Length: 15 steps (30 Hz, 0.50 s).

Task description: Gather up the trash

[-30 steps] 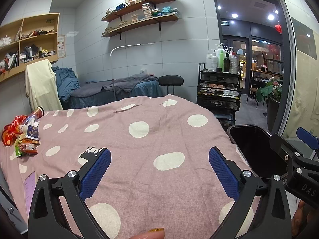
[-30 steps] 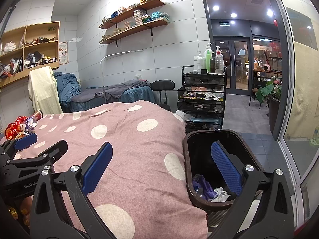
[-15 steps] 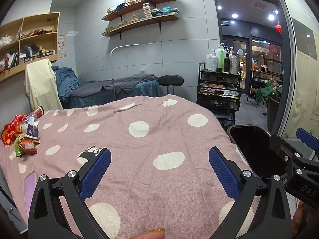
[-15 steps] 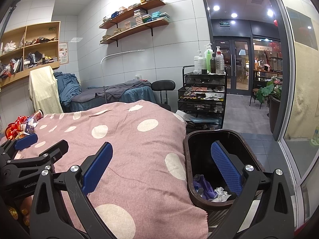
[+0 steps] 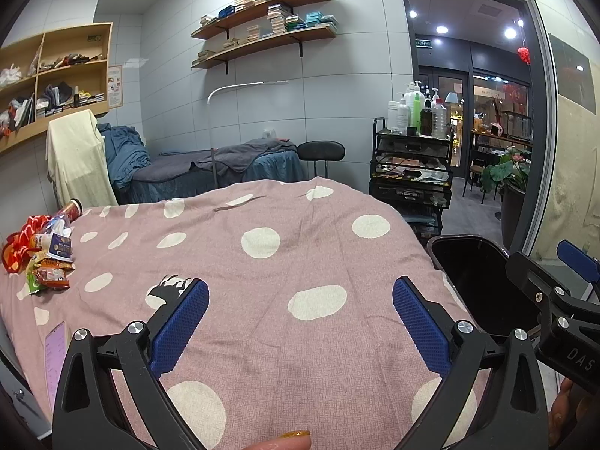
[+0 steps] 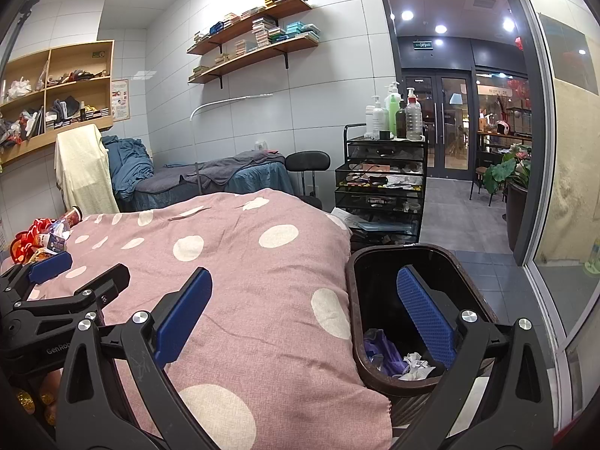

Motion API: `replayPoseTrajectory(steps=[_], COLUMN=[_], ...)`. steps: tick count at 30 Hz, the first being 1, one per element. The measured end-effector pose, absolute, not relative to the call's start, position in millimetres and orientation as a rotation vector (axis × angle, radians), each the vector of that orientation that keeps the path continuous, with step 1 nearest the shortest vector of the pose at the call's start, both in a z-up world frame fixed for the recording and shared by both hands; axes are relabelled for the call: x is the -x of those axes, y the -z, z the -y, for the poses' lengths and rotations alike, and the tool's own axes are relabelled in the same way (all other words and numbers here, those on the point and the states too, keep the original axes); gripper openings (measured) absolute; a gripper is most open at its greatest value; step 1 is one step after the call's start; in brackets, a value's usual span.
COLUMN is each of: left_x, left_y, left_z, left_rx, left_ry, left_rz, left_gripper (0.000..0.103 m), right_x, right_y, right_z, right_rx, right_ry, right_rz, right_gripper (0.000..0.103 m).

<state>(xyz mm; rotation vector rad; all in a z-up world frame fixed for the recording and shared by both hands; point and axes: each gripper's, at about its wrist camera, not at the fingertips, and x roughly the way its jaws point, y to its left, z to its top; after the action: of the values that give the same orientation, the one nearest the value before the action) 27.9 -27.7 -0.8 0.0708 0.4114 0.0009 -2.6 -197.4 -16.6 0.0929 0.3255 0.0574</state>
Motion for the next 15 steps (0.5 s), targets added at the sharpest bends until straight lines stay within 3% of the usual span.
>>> replayPoseTrajectory(steps=[15], left_x=[-26.9], left_y=[0.7], left_z=[29.0], left_rx=[-0.071], left_ry=[0.006], left_rz=[-0.412], left_gripper=[0.098], right_x=[2.6], right_y=[17.0], right_z=[197.5], right_rx=[-0.093], right_ry=[-0.057], right_rz=[-0.325], right_gripper=[0.098])
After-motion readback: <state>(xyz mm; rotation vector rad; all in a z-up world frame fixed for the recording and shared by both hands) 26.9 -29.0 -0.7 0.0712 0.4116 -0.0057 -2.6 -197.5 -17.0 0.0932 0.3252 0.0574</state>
